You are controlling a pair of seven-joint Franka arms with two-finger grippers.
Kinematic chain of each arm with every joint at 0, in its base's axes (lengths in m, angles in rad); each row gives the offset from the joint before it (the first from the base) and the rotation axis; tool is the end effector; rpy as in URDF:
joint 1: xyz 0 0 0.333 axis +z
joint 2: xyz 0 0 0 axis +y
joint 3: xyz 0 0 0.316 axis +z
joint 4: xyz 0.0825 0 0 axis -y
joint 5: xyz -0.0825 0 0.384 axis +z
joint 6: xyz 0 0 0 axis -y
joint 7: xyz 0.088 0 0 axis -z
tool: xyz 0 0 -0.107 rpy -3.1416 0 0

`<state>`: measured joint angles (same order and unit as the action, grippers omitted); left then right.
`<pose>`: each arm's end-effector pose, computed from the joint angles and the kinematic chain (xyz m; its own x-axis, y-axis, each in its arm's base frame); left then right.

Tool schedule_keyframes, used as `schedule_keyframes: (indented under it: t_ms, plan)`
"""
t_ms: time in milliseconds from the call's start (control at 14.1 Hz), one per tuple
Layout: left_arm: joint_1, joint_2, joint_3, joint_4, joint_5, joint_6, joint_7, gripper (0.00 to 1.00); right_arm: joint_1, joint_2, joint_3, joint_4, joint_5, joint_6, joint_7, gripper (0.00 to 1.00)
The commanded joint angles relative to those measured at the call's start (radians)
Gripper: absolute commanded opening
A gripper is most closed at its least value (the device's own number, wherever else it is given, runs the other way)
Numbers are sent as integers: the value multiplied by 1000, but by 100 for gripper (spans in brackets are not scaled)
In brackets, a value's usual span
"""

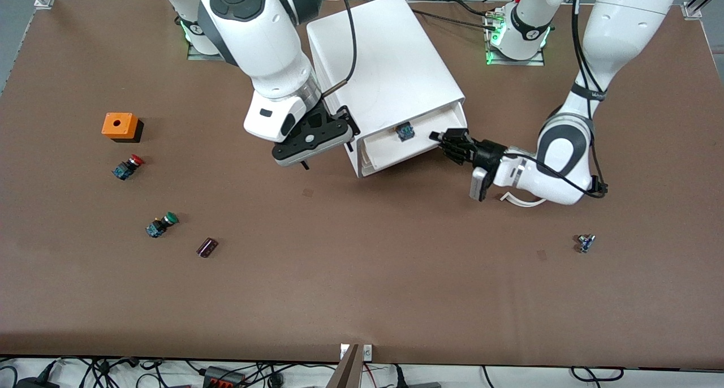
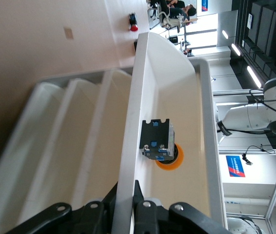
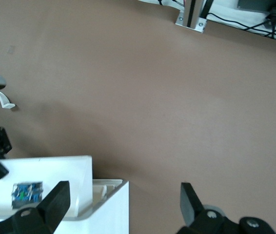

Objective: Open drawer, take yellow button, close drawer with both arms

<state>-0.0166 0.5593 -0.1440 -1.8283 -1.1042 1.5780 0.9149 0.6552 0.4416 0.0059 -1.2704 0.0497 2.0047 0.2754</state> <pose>0.5672 -0.1822 0.2464 0.8775 -0.4741 0.0724 -0.1789 -0.1834 0.9666 0.5643 0.4416 0.5341 0.9054 0.3332 0.2631 0.3751 -0.9181 -0.1281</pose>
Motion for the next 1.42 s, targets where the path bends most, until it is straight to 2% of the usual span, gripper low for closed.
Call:
schedule_keyframes:
  t_ms: [0,71,213,285,356,427,640,854,1209,1352]
  plan:
    - [-3,132,30,176,41,28,-40,1,36,38,-4,35,-8,54,21,100]
    - [-3,154,38,211,44,28,-44,1,49,46,-6,35,-10,69,21,100]
    - [-5,157,46,221,58,30,-45,5,61,60,-6,40,-11,94,21,100]
    - [-3,157,46,222,58,31,-45,19,75,69,-6,45,-11,103,25,100]
    - [-3,157,46,221,58,36,-45,87,89,74,-6,52,-13,112,25,100]
    - [1,151,46,221,58,37,-45,100,96,92,-6,68,-13,114,25,100]
    - [23,122,49,222,78,25,-109,100,148,161,-10,155,-16,124,34,100]
    - [26,56,50,250,176,2,-307,100,193,219,-14,174,-18,209,71,100]
    - [26,40,49,495,537,-148,-640,100,210,249,-14,174,-40,216,71,100]
    - [21,36,44,566,692,-206,-723,100,219,273,-15,174,-44,223,73,100]
